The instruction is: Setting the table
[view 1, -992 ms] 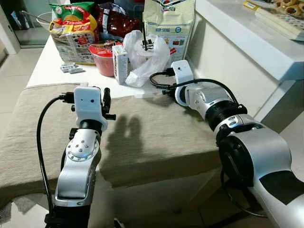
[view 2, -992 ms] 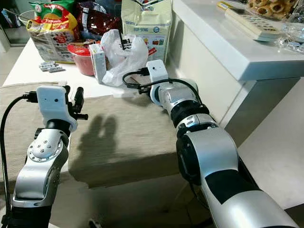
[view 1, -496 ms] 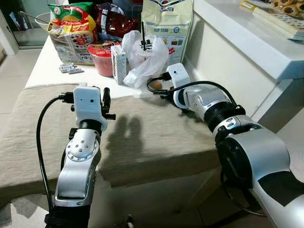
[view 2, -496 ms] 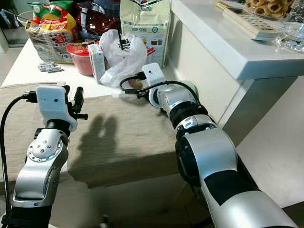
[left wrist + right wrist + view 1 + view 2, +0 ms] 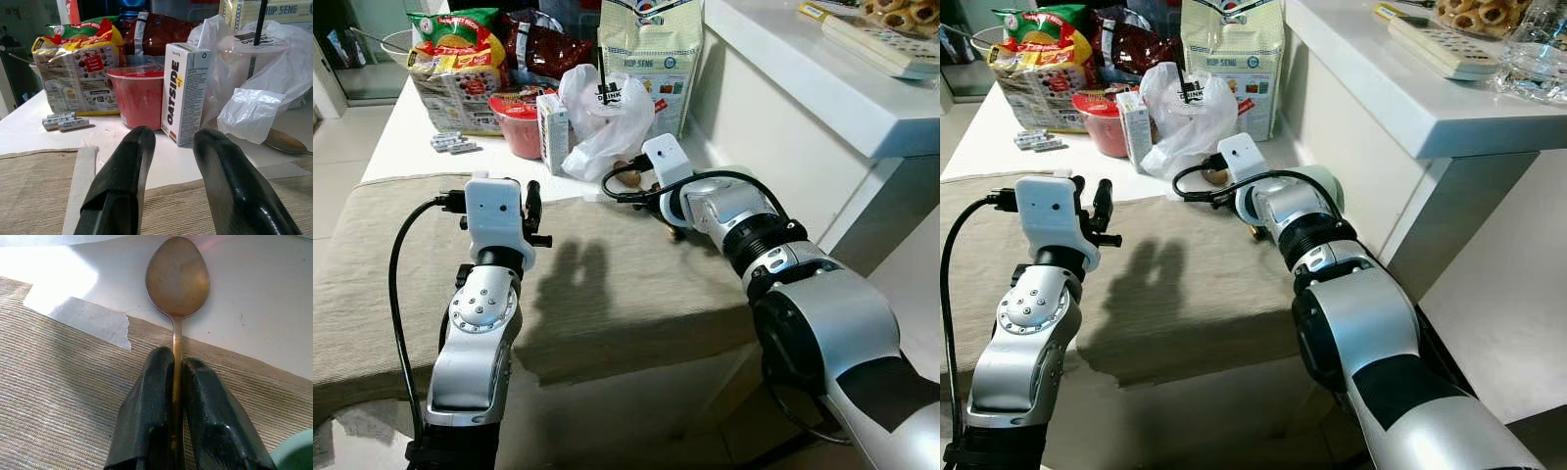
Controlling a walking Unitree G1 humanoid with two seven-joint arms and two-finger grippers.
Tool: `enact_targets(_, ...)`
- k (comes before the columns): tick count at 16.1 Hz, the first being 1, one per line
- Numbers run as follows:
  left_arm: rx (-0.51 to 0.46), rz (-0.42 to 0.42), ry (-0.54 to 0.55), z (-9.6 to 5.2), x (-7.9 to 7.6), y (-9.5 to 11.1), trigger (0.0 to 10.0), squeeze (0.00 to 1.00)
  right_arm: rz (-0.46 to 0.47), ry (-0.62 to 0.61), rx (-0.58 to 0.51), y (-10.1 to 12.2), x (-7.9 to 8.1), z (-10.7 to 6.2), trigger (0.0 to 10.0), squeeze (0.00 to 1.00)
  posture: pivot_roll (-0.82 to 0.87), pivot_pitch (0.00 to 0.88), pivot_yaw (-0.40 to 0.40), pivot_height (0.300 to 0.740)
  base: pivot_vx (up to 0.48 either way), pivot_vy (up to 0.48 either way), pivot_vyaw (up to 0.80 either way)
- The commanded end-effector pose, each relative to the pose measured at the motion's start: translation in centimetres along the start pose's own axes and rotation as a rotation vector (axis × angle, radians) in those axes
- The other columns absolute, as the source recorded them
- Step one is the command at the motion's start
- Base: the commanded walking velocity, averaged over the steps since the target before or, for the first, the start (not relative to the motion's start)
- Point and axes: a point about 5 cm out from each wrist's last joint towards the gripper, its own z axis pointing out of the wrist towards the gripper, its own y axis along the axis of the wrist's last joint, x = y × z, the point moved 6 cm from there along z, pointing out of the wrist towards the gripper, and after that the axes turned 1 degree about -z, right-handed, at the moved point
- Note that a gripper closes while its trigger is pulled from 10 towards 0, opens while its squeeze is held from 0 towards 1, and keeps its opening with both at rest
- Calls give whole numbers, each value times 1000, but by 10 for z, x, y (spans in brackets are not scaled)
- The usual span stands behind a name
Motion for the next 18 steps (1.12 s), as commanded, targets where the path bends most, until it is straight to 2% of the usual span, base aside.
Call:
enact_targets(1,8,9,-10,-1,-2,-2,10000,0,3,35,49,-14,11,4,10000,0,-121,10,-42,740,0,0,0)
enact_targets(5,10,10,-10,0,-2,-3,10000,0,-5,59,29,-5,16,2,10000,0,-124,10,-38,740,0,0,0)
enact_targets(14,12,16,-16,-1,-1,-2,10000,0,-6,67,-5,7,14,-4,10000,0,-124,15,-24,740,0,0,0)
enact_targets(18,11,18,-22,0,-1,-2,10000,0,-10,69,-53,18,13,-6,10000,0,-126,16,-22,740,0,0,0)
